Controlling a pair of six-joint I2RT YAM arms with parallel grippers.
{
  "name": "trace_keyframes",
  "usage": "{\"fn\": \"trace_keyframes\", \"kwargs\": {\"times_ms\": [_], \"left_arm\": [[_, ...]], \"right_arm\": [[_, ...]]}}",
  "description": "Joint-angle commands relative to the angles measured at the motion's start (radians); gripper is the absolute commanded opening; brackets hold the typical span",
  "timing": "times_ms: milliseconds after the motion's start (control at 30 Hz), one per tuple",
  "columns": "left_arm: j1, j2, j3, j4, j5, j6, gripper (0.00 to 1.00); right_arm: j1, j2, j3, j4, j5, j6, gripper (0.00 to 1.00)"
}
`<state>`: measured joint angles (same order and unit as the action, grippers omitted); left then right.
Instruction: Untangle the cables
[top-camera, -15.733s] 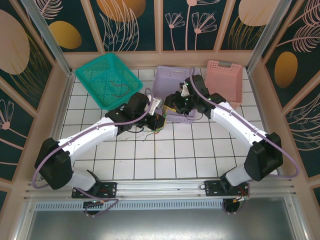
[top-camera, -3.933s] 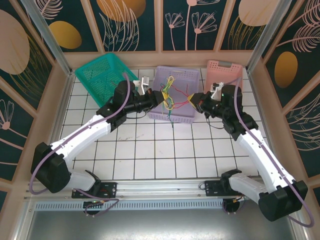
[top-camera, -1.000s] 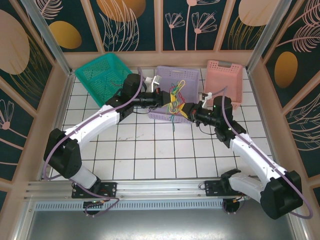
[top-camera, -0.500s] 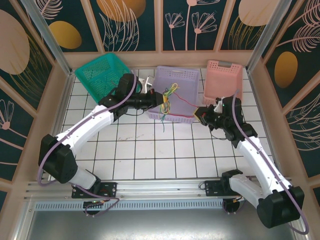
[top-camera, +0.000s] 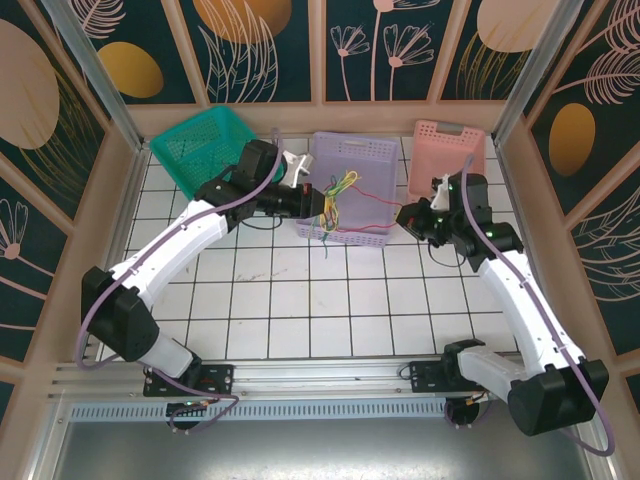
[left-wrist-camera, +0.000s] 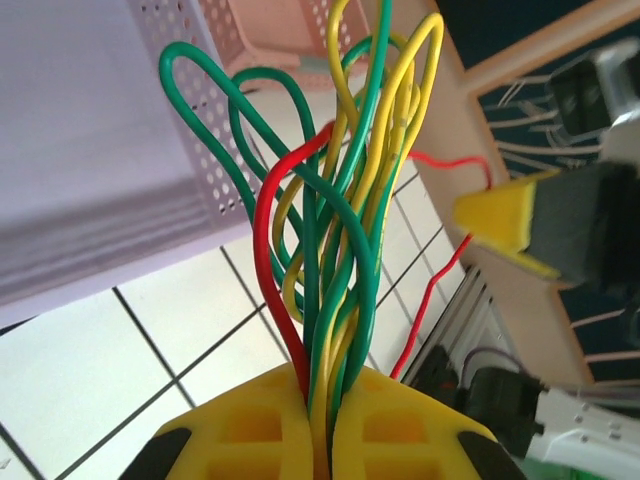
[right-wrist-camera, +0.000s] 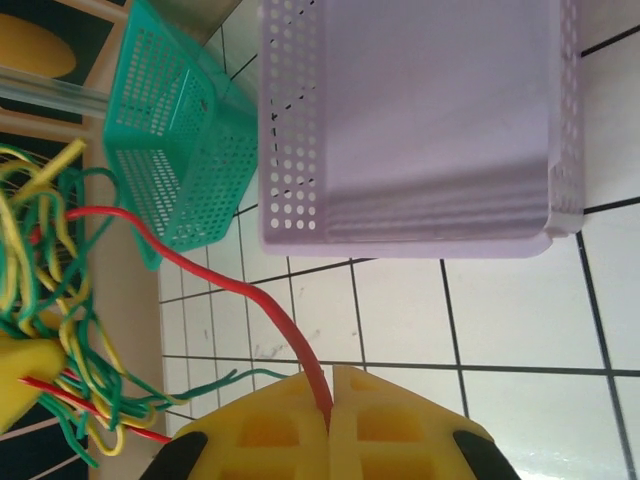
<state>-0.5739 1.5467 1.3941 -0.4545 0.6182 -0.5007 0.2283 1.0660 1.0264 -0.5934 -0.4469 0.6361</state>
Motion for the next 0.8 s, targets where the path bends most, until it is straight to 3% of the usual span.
{"fn": "trace_keyframes", "kwargs": {"times_ms": [0, 133, 267, 333, 500, 667, 767], "left_arm": [[0.050, 0.006, -0.060, -0.192, -0.064, 0.163, 0.00], [-0.001, 0.015, -0.126, -0.261, -0.250, 0.237, 0.00], [-0.024, 0.007, -0.198, -0.250, -0.510, 0.208, 0.00], [-0.025, 0.007, -0.238, -0.236, -0.578, 0.194, 0.01], [-0.027, 0.041, -0.315, -0.257, -0.712, 0.178, 0.16], [-0.029, 0.102, -0.342, -0.311, -0.837, 0.153, 0.14], [-0.028, 0.115, -0.346, -0.298, -0.837, 0.135, 0.12]], "right_arm": [[-0.020, 0.037, 0.048, -0.077, 0.142, -0.075, 0.00], [0.117, 0.087, 0.055, -0.027, 0.109, -0.070, 0.00], [0.262, 0.140, 0.025, 0.030, 0.094, -0.014, 0.00], [0.303, 0.152, 0.008, 0.048, 0.125, 0.010, 0.00], [0.300, 0.158, 0.003, 0.023, 0.197, 0.016, 0.00], [0.295, 0.158, -0.004, 0.024, 0.157, -0.009, 0.00], [0.298, 0.157, -0.027, 0.052, 0.131, -0.001, 0.00]]}}
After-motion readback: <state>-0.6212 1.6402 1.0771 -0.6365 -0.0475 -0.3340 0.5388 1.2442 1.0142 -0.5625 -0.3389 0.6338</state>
